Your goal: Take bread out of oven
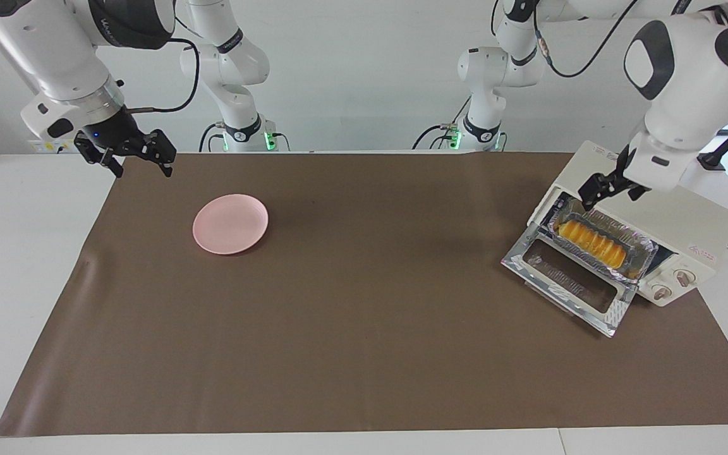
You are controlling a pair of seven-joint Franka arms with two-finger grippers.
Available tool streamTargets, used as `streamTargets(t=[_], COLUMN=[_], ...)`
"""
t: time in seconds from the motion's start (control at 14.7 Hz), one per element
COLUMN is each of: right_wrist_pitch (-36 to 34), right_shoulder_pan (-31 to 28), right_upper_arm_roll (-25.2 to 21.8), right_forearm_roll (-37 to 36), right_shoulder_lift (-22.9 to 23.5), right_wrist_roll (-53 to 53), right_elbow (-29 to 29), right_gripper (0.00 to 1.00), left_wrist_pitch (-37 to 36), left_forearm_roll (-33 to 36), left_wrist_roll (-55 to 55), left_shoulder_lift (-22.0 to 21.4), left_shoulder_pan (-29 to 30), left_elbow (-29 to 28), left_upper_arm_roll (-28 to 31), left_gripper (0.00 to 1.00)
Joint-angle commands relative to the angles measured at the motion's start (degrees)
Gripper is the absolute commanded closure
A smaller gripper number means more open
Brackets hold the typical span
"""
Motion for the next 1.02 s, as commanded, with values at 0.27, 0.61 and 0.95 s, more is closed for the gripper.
streamTargets(t=[0.27, 0.61, 0.95], right_wrist_pitch=[-0.32, -0.32, -0.32], right_shoulder_pan=[-0.62, -0.62, -0.62], right_upper_arm_roll=[0.47, 0.47, 0.47], right_forearm_roll=[-0.10, -0.10, -0.10], right_shoulder_lift=[-0.64, -0.64, -0.64], right_wrist_roll=[-1.58, -1.58, -1.58], right_elbow=[-0.72, -0.81, -0.81], right_gripper=[0.00, 0.00, 0.00], left_wrist_pitch=[5.62, 16.86, 24.00], left_forearm_roll=[1.10, 3.56, 3.74], left_wrist_roll=[-16.89, -31.22, -34.59], left_shoulder_lift=[10.43, 1.91, -1.00], left_shoulder_pan=[-9.87, -10.13, -11.10], left_elbow=[2.33, -16.47, -24.58], left_upper_arm_roll=[12.43, 13.31, 13.40], left_gripper=[0.00, 0.00, 0.00])
